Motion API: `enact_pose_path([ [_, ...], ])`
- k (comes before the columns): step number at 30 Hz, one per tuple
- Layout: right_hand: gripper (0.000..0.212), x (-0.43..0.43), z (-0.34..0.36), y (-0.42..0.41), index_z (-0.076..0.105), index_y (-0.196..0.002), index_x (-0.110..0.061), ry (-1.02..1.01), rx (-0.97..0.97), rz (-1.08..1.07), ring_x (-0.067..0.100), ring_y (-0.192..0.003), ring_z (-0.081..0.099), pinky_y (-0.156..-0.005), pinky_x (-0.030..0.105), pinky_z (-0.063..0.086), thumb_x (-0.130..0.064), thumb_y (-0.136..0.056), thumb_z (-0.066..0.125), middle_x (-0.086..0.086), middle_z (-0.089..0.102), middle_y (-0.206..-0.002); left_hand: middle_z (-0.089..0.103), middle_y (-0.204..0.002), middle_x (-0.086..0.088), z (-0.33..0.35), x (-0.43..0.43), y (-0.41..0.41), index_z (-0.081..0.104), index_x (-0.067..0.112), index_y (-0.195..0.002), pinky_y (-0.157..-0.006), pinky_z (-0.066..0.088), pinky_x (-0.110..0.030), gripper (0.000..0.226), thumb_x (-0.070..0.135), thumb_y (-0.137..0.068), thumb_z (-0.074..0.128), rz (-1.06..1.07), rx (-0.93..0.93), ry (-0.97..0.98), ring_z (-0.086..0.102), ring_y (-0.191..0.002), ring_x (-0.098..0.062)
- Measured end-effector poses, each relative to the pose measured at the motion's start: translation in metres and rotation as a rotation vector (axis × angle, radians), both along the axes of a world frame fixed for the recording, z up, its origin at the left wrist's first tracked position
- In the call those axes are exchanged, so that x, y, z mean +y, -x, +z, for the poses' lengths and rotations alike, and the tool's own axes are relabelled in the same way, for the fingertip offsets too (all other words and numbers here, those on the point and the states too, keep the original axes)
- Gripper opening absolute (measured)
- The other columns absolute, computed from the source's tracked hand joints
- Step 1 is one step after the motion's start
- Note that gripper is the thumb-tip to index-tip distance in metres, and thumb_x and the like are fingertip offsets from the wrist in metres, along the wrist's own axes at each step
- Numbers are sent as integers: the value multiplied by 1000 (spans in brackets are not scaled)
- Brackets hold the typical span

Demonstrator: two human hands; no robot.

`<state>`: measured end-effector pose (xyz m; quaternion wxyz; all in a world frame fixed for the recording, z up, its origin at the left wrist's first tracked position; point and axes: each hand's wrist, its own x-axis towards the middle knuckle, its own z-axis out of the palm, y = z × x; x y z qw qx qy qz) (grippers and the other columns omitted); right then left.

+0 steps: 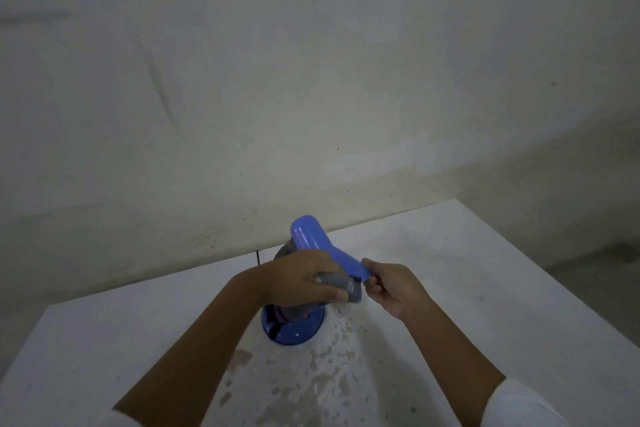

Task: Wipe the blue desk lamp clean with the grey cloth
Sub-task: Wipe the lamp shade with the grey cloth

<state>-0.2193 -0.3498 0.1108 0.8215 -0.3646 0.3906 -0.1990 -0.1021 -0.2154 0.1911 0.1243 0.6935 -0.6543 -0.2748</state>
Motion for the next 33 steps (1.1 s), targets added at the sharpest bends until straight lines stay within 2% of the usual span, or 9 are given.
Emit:
enact_pose_path([
  [2,19,-2,3,-1,56,-74,5,-1,0,-2,7,-30,40,-32,15,34,-3,-91,54,9,44,-55,52,-83,21,1,7,-4,54,47,-83,-76,36,-6,15,33,-89,59,40,80,34,49,-82,12],
  [5,20,-3,5,-2,56,-72,3,-13,0,21,7,-31,41,-32,14,36,-4,-91,55,7,45,-52,56,-89,12,-3,6,-18,59,34,-89,-81,41,-19,6,34,-85,64,395,175,415,56,-90,-6],
  [8,18,-2,6,-4,58,-76,3,-16,19,34,6,-32,42,-34,13,38,-7,-91,55,7,47,-55,57,-94,1,-13,-4,-36,58,29,-93,-81,45,-27,12,37,-86,61,607,-1,674,56,-90,-16],
  [13,19,-6,9,-12,53,-74,2,-57,-16,-13,6,-30,38,-32,13,35,-4,-92,53,9,43,-60,53,-98,-3,-55,-10,-28,60,23,-117,-84,39,-28,60,63,-82,32,535,-226,522,48,-93,-18],
  [17,22,-12,7,-20,50,-70,1,-65,-19,-48,5,-27,35,-29,12,31,-1,-91,52,9,41,-60,56,-101,-7,-70,0,-8,58,17,-122,-86,39,-29,76,70,-83,22,490,-255,540,48,-93,-21],
  [24,18,-18,5,-20,53,-73,3,-75,11,-66,5,-26,33,-29,12,31,-1,-90,53,9,44,-62,58,-100,-6,-55,22,-8,62,17,-104,-90,42,-36,39,46,-85,44,182,33,379,51,-95,-20],
  [27,16,-20,3,-19,54,-75,4,-74,13,-54,6,-28,34,-29,13,31,-1,-90,54,9,45,-63,63,-90,-5,-38,33,-13,64,10,-87,-85,35,-10,22,27,-88,51,73,86,265,52,-87,-9],
  [29,15,-20,3,-21,54,-76,4,-73,9,-52,6,-27,33,-29,13,30,-1,-90,53,8,44,-63,62,-90,-1,-40,39,-26,62,19,-90,-81,38,-9,12,28,-89,56,210,180,292,55,-86,-2],
  [33,14,-18,2,-22,55,-78,4,-84,0,-70,5,-27,34,-29,13,30,-1,-91,52,8,46,-67,56,-83,4,-61,38,-48,55,18,-91,-75,41,-14,31,47,-82,57,655,181,685,56,-78,-4],
])
